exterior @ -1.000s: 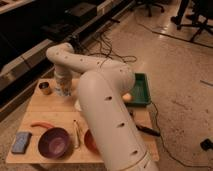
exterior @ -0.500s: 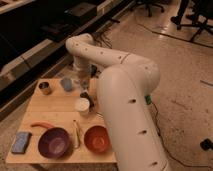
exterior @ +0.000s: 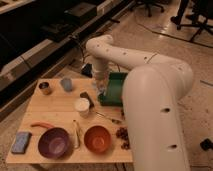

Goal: Wipe tray with towel

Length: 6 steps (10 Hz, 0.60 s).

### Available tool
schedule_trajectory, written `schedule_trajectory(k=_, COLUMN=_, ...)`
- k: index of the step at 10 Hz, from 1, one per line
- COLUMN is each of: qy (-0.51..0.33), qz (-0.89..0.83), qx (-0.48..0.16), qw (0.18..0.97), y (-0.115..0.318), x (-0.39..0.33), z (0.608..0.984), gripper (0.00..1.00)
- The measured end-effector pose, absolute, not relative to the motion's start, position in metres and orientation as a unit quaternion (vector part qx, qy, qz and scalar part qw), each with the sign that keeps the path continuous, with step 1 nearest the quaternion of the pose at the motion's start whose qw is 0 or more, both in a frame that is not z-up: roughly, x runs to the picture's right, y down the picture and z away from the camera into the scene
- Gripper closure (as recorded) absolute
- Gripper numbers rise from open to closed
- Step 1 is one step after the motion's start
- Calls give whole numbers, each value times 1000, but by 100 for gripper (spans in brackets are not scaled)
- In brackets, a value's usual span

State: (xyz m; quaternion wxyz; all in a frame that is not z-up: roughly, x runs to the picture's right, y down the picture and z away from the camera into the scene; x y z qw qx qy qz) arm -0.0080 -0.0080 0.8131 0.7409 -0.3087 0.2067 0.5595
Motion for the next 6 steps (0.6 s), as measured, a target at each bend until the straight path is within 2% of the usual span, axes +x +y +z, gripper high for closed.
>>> schedule_trajectory(k=4, qy=228, qz=607, qx=-308, qw=696, y=28, x=40, z=827, gripper=100)
schedule_trajectory(k=6, qy=222, qz=605, qx=-310, qw=698, y=27, x=32, z=827, gripper=100)
